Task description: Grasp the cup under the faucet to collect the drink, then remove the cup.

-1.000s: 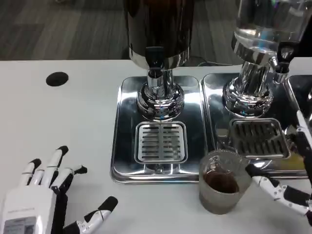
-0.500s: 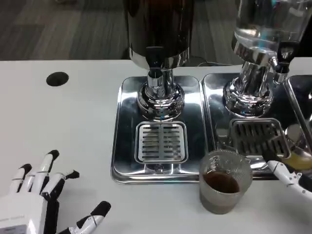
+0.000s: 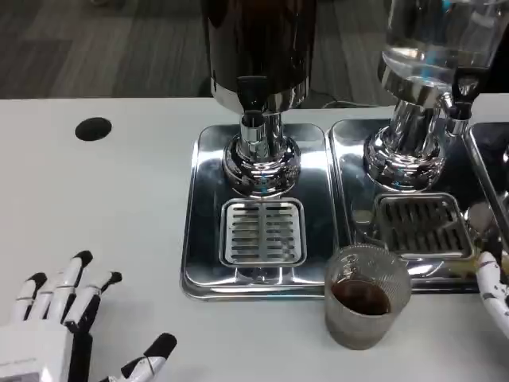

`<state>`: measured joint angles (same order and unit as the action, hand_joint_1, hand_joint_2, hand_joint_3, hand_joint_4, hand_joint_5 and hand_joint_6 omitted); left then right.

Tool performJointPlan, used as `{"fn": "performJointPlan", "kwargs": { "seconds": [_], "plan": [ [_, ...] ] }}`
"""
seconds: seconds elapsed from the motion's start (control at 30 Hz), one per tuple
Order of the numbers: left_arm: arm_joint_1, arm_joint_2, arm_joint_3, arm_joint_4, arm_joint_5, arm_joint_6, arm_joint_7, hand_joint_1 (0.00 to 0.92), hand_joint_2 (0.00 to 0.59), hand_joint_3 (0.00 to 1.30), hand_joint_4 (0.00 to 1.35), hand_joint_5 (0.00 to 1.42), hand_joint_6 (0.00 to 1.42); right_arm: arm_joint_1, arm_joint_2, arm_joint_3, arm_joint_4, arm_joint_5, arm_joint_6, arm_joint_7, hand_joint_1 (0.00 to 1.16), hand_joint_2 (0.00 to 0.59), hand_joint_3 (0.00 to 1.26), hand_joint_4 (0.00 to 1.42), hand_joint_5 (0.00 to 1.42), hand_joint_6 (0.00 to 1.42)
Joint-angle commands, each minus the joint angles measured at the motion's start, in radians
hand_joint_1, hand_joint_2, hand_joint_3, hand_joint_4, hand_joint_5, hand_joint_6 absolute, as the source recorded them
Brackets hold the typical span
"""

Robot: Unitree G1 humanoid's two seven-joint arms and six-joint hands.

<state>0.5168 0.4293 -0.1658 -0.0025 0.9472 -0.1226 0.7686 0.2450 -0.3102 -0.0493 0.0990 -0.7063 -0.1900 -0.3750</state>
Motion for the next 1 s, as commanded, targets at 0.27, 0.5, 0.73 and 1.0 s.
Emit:
{"fn": "performJointPlan", "kwargs": {
  "seconds": [0.27, 0.5, 0.73, 1.0],
  "plan": [
    [0.004, 0.002, 0.009, 0.009, 0.006, 0.005, 0.019, 0.000, 0.142, 0.22, 0.00, 0.14, 0.10, 0.008, -0.038, 0.151, -0.046, -0.301, 0.216, -0.103, 0.00, 0.584, 0.03, 0.00, 0.00, 0.00],
    [0.008, 0.003, 0.011, 0.006, 0.009, 0.006, 0.020, 0.000, 0.143, 0.21, 0.00, 0.13, 0.08, 0.014, -0.045, 0.196, -0.040, -0.335, 0.266, -0.146, 0.00, 0.586, 0.06, 0.00, 0.00, 0.00],
    [0.018, 0.006, 0.005, -0.031, 0.030, 0.028, 0.005, 0.000, 0.142, 0.21, 0.00, 0.12, 0.08, 0.024, -0.069, 0.188, -0.015, -0.283, 0.245, -0.186, 0.00, 0.585, 0.08, 0.00, 0.00, 0.00],
    [0.022, -0.002, -0.008, -0.037, 0.045, 0.036, 0.006, 0.000, 0.144, 0.21, 0.00, 0.12, 0.07, 0.021, -0.090, 0.201, 0.037, -0.236, 0.196, -0.241, 0.00, 0.586, 0.08, 0.00, 0.00, 0.00]
  ]
}}
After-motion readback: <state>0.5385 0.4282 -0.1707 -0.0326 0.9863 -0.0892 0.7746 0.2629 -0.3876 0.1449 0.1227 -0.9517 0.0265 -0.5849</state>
